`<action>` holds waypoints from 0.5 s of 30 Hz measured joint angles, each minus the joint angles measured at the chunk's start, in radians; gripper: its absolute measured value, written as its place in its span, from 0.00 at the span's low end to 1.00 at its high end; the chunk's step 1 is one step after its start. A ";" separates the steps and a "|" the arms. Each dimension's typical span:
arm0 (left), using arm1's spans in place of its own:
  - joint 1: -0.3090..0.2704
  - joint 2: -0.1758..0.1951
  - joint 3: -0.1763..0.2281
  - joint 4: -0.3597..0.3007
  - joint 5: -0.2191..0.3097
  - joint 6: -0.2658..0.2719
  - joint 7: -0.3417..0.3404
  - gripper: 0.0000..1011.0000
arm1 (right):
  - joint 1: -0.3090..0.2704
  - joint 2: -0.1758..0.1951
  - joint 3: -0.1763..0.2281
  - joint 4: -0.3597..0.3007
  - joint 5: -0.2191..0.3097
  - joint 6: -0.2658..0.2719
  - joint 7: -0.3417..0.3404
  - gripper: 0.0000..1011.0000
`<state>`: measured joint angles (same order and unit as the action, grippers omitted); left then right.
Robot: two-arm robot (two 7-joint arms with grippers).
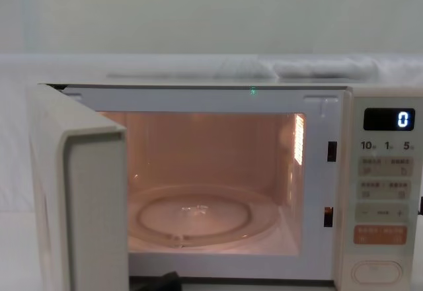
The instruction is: Press the button to open the microwave door with one hand; close the microwave door with the other hand.
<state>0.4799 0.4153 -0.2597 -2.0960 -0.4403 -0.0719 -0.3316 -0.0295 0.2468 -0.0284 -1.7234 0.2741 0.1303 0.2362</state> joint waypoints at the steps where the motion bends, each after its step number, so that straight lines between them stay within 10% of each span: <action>1: -0.005 0.006 0.001 -0.002 -0.005 0.003 -0.006 0.00 | 0.000 0.000 0.000 0.000 0.000 0.000 0.000 0.99; 15: -0.140 0.095 0.088 0.040 -0.132 0.071 -0.087 0.00 | 0.000 0.000 0.000 0.000 0.000 0.000 0.000 0.99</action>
<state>0.3397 0.5107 -0.1714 -2.0561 -0.5725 -0.0014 -0.4185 -0.0295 0.2468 -0.0284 -1.7235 0.2741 0.1302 0.2362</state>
